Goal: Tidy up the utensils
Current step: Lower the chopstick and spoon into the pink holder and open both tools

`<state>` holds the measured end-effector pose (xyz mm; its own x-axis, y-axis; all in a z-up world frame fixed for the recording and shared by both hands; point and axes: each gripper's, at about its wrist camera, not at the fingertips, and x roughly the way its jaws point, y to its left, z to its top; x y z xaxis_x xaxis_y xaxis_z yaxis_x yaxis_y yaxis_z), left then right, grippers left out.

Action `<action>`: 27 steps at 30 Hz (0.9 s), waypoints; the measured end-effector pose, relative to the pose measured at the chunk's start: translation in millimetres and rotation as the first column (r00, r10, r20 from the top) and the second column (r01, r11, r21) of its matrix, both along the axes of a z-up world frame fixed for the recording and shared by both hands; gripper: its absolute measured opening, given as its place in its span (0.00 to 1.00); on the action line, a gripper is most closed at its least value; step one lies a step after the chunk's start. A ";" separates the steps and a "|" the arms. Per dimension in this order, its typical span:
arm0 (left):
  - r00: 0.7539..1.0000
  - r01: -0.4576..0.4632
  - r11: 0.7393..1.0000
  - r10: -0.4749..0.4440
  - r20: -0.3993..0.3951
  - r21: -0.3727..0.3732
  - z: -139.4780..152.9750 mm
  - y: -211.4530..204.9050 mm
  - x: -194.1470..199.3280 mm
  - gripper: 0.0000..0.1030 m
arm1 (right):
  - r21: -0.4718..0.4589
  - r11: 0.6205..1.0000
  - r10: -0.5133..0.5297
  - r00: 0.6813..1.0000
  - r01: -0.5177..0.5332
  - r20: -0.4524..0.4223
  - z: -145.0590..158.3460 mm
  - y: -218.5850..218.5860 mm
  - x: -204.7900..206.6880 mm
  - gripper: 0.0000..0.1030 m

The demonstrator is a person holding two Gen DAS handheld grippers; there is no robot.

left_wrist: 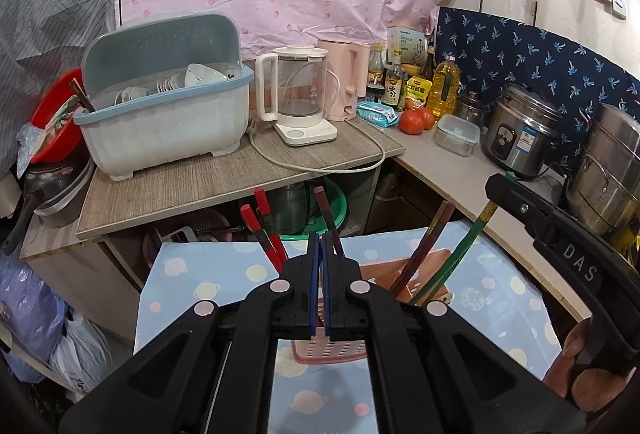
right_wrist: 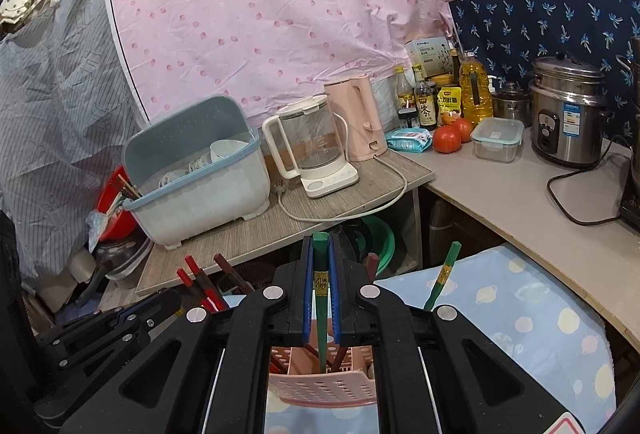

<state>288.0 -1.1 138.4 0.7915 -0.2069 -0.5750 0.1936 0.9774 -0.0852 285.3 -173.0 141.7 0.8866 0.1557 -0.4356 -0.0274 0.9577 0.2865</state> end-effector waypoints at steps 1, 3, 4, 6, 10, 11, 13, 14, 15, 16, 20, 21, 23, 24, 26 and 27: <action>1.000 -0.003 1.000 0.003 -0.001 0.001 0.1 -0.1 0.0 0.01 | -0.002 1.000 0.001 1.000 -0.001 -0.002 -0.7 0.6 0.1 0.07; 1.000 -0.002 1.000 0.002 0.001 -0.005 0.6 0.2 -0.6 0.01 | -0.003 1.000 0.001 1.000 -0.001 -0.006 -2.2 1.1 0.4 0.07; 1.000 -0.001 1.000 0.001 0.002 -0.006 0.7 0.6 -1.3 0.01 | -0.003 1.000 0.003 1.000 -0.003 -0.007 -2.8 1.5 0.4 0.07; 1.000 0.000 1.000 0.000 0.004 -0.008 1.0 1.6 -2.5 0.01 | -0.006 1.000 0.004 1.000 -0.004 -0.007 -3.2 2.1 0.0 0.07; 1.000 -0.002 1.000 0.002 0.006 -0.009 1.4 3.5 -4.3 0.01 | -0.008 1.000 0.004 1.000 -0.004 -0.009 -3.7 2.9 0.1 0.07; 1.000 -0.004 1.000 0.004 0.006 -0.005 1.4 4.0 -4.4 0.01 | -0.007 1.000 0.004 1.000 -0.004 -0.011 -4.3 3.2 0.5 0.07; 1.000 -0.009 1.000 0.009 0.002 0.001 0.9 4.1 -2.3 0.01 | -0.005 1.000 0.005 1.000 -0.005 -0.015 -5.5 4.2 1.1 0.07; 1.000 -0.014 1.000 0.014 0.001 0.004 0.5 3.8 -0.6 0.01 | -0.006 1.000 0.003 1.000 -0.003 -0.015 -5.9 4.4 1.4 0.07; 1.000 -0.015 1.000 0.015 -0.001 0.001 1.3 4.2 1.4 0.01 | -0.006 1.000 0.003 1.000 -0.003 -0.016 -6.5 4.2 1.4 0.07; 1.000 -0.016 1.000 0.016 -0.001 -0.002 2.1 4.3 3.1 0.01 | -0.006 1.000 0.004 1.000 -0.004 -0.016 -6.7 4.5 1.8 0.07; 1.000 -0.020 1.000 0.020 -0.002 -0.005 2.9 3.0 10.7 0.01 | -0.016 1.000 0.005 1.000 -0.006 -0.017 -8.4 6.2 3.8 0.07; 1.000 -0.021 1.000 0.021 -0.004 -0.004 1.8 2.3 12.2 0.01 | -0.018 1.000 0.006 1.000 -0.006 -0.019 -9.4 6.3 4.6 0.07; 1.000 -0.024 1.000 0.024 -0.008 0.000 -1.1 0.8 14.6 0.01 | -0.018 1.000 0.004 1.000 -0.005 -0.028 -12.8 6.3 6.6 0.07; 0.999 -0.032 0.999 0.032 -0.005 0.004 -2.9 0.3 15.0 0.02 | -0.016 1.000 0.002 0.999 -0.002 -0.032 -14.0 5.5 7.3 0.07; 0.999 -0.047 0.999 0.047 -0.005 0.010 -5.6 0.2 16.0 0.07 | -0.005 1.000 -0.014 1.000 0.014 -0.026 -15.6 2.4 6.0 0.14; 0.999 -0.042 0.999 0.042 -0.010 0.007 -6.9 -0.2 16.7 0.13 | -0.001 1.000 -0.019 1.000 0.019 -0.025 -15.7 1.1 5.3 0.17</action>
